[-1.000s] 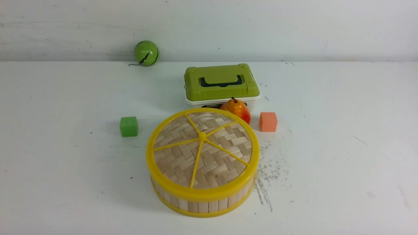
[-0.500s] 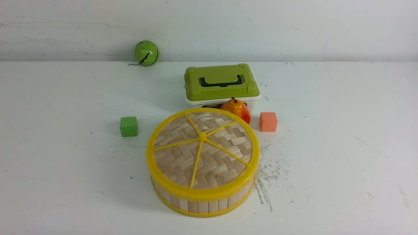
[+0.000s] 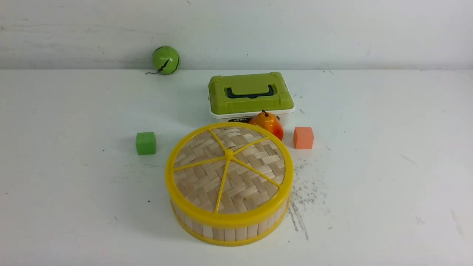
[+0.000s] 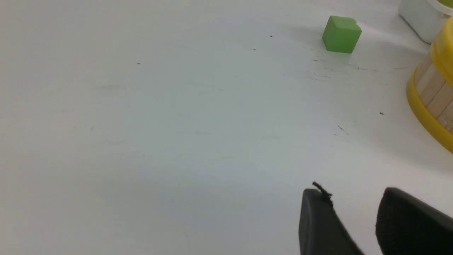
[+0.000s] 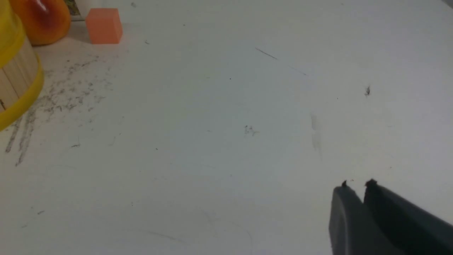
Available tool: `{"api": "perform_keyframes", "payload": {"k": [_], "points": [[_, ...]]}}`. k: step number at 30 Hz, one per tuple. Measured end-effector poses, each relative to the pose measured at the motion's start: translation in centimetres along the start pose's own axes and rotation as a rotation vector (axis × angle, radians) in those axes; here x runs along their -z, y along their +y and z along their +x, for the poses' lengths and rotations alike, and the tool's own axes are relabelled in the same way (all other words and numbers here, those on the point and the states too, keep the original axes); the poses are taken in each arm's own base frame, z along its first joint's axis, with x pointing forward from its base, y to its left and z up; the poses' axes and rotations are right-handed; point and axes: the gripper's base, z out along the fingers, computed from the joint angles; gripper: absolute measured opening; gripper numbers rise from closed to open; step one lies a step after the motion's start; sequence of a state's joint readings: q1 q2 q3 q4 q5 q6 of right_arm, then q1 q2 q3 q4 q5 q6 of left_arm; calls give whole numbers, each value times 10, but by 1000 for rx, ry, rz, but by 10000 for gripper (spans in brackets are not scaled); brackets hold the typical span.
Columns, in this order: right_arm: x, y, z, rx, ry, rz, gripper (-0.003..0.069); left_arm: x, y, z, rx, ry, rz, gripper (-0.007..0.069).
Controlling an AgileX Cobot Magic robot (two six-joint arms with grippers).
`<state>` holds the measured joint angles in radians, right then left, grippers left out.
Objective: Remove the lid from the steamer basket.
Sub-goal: Use the right arm to lift the lid of the steamer
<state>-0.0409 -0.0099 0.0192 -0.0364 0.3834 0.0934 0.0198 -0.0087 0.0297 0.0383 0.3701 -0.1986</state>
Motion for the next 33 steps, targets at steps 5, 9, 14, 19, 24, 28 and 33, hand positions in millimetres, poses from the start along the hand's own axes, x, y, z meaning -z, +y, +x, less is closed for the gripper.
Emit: {"api": "perform_keyframes", "payload": {"k": [5, 9, 14, 19, 24, 28, 33], "points": [[0, 0, 0, 0, 0, 0, 83, 0, 0, 0, 0, 0, 0, 239], [0, 0, 0, 0, 0, 0, 90, 0, 0, 0, 0, 0, 0, 239], [0, 0, 0, 0, 0, 0, 95, 0, 0, 0, 0, 0, 0, 239], [0, 0, 0, 0, 0, 0, 97, 0, 0, 0, 0, 0, 0, 239], [0, 0, 0, 0, 0, 0, 97, 0, 0, 0, 0, 0, 0, 239], [0, 0, 0, 0, 0, 0, 100, 0, 0, 0, 0, 0, 0, 239], [0, 3, 0, -78, 3, -30, 104, 0, 0, 0, 0, 0, 0, 239]]}}
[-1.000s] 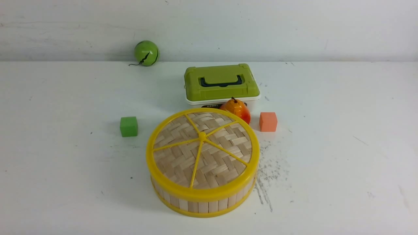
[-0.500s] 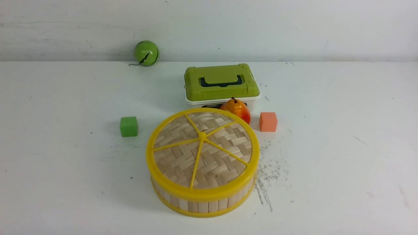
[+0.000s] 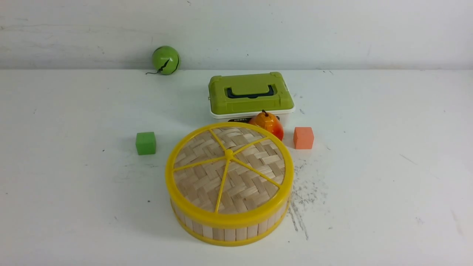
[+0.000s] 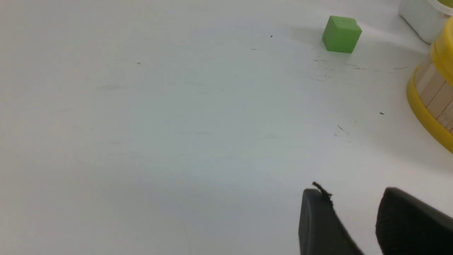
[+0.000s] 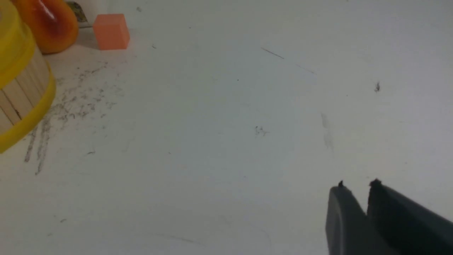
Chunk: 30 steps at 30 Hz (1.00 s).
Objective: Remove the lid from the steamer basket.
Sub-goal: Use the right arm to lift the lid of the steamer
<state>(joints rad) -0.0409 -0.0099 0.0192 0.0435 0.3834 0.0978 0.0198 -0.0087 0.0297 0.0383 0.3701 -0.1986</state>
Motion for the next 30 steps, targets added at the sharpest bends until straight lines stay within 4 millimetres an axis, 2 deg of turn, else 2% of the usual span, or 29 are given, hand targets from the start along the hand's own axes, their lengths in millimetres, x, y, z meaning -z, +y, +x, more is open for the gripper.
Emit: {"api": "perform_keyframes", "payload": {"k": [2, 3, 4, 5, 7, 10, 15, 20, 24, 25, 27, 30], "points": [[0, 4, 0, -134, 5, -42, 106, 0, 0, 0, 0, 0, 0, 239], [0, 8, 0, -293, 15, -86, 107, 0, 0, 0, 0, 0, 0, 239], [0, 8, 0, -302, 17, -85, 107, 0, 0, 0, 0, 0, 0, 239], [1, 14, 0, -532, 41, -149, 108, 0, 0, 0, 0, 0, 0, 239], [2, 22, -1, -874, 87, -240, 111, 0, 0, 0, 0, 0, 0, 239], [3, 25, -5, -1043, 82, -287, 113, 0, 0, 0, 0, 0, 0, 239], [3, 21, -11, -1048, 1, -291, 118, 0, 0, 0, 0, 0, 0, 239], [3, 21, -11, -1027, -9, -292, 123, 0, 0, 0, 0, 0, 0, 239], [3, 21, -11, -930, -20, -290, 125, 0, 0, 0, 0, 0, 0, 239], [4, 22, -13, -838, -36, -292, 126, 0, 0, 0, 0, 0, 0, 239], [7, 24, -20, -764, -58, -303, 123, 0, 0, 0, 0, 0, 0, 239], [20, 30, -55, -549, -103, -322, 67, 0, 0, 0, 0, 0, 0, 239]]}}
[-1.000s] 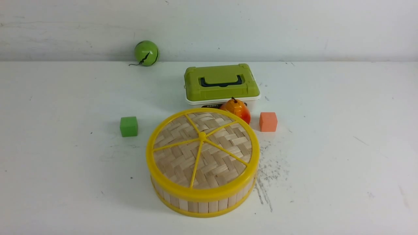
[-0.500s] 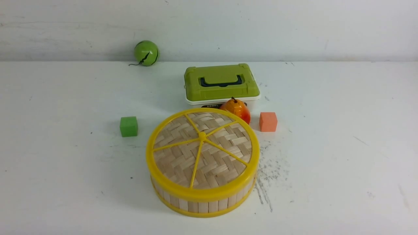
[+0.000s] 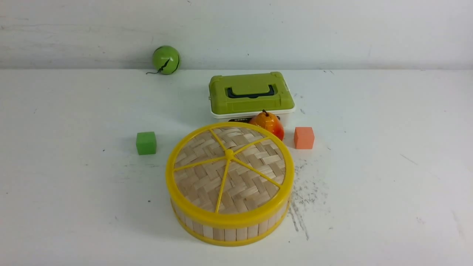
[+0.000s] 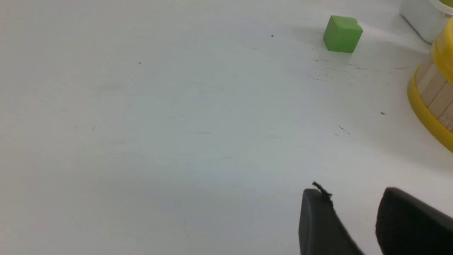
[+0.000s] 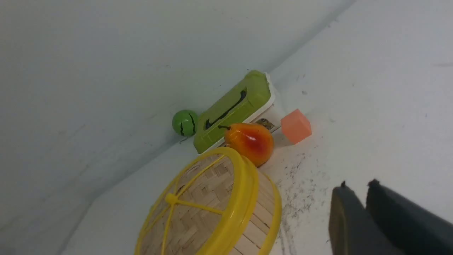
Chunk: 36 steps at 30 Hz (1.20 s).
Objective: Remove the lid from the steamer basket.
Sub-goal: Use the right arm to lift the lid of the steamer
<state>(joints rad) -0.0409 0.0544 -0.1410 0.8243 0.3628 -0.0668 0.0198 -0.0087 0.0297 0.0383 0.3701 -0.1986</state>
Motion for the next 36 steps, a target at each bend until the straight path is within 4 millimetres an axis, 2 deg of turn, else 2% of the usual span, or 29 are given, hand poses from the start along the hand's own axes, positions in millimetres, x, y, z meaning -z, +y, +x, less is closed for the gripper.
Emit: {"api": "perform_keyframes", "payload": {"k": [4, 5, 6, 7, 8, 9, 10, 11, 12, 14, 17, 20, 21, 24, 25, 26, 30, 33, 34, 36], "points": [[-9, 39, -42, 360, 171, 48, -19, 0, 0, 0, 0, 0, 0, 239], [-15, 42, -49, 425, 226, 74, -21, 0, 0, 0, 0, 0, 0, 239], [-22, 55, -65, 521, 315, 95, -22, 0, 0, 0, 0, 0, 0, 239], [-25, 53, -65, 531, 330, 106, -22, 0, 0, 0, 0, 0, 0, 239], [-40, 61, -83, 623, 461, 144, -22, 0, 0, 0, 0, 0, 0, 239], [-48, 68, -95, 674, 531, 156, -22, 0, 0, 0, 0, 0, 0, 239], [-46, 70, -98, 682, 530, 156, -22, 0, 0, 0, 0, 0, 0, 239], [-64, 75, -110, 728, 635, 173, -22, 0, 0, 0, 0, 0, 0, 239], [-66, 76, -112, 729, 645, 171, -22, 0, 0, 0, 0, 0, 0, 239], [-92, 88, -125, 765, 758, 144, -22, 0, 0, 0, 0, 0, 0, 239], [-120, 99, -129, 809, 866, 110, -21, 0, 0, 0, 0, 0, 0, 239], [-154, 111, -126, 875, 988, 77, -21, 0, 0, 0, 0, 0, 0, 239], [-156, 113, -127, 881, 987, 73, -20, 0, 0, 0, 0, 0, 0, 239], [-195, 130, -118, 918, 1042, 41, -18, 0, 0, 0, 0, 0, 0, 239], [-198, 132, -116, 920, 1044, 38, -18, 0, 0, 0, 0, 0, 0, 239], [-218, 141, -109, 920, 1057, 23, -16, 0, 0, 0, 0, 0, 0, 239], [-263, 161, -87, 897, 1081, -4, -11, 0, 0, 0, 0, 0, 0, 239], [-290, 172, -68, 893, 1096, -21, -2, 0, 0, 0, 0, 0, 0, 239], [-290, 172, -68, 892, 1096, -19, -2, 0, 0, 0, 0, 0, 0, 239], [-313, 180, -47, 909, 1108, -22, 26, 0, 0, 0, 0, 0, 0, 239]]}}
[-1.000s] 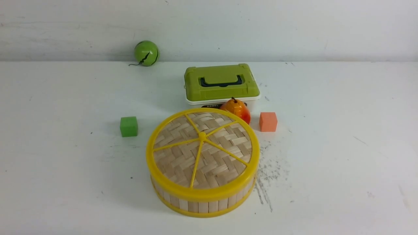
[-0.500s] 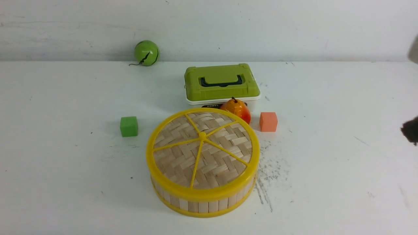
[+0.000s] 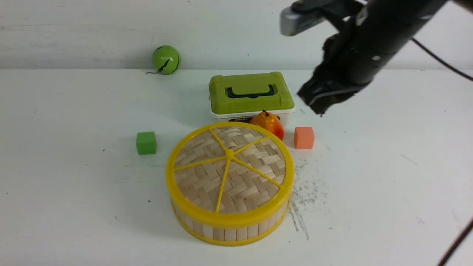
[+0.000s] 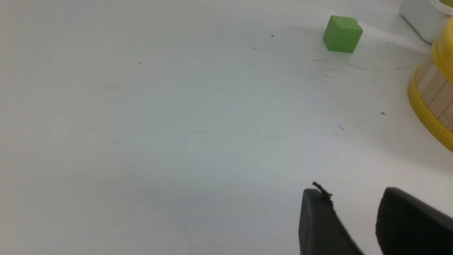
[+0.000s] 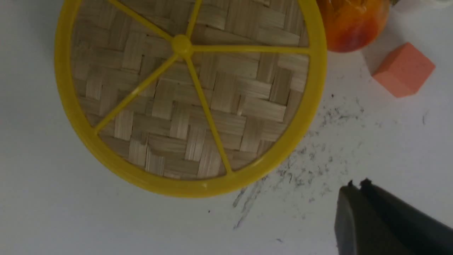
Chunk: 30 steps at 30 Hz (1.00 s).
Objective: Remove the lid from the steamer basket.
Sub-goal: Use the right arm to lift the lid of the steamer
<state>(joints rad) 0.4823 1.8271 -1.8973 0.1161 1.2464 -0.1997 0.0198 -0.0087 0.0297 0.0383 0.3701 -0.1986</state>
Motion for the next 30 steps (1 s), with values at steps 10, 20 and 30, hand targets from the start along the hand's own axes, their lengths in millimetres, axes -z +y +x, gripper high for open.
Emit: {"api": "perform_keyframes", "payload": {"k": [10, 20, 30], "points": [[-75, 59, -31, 149, 48, -39, 363, 0, 0, 0, 0, 0, 0, 239], [-126, 63, -38, 64, 4, -32, 474, 0, 0, 0, 0, 0, 0, 239], [-141, 63, -34, 57, 49, -31, 258, 0, 0, 0, 0, 0, 0, 239]]}}
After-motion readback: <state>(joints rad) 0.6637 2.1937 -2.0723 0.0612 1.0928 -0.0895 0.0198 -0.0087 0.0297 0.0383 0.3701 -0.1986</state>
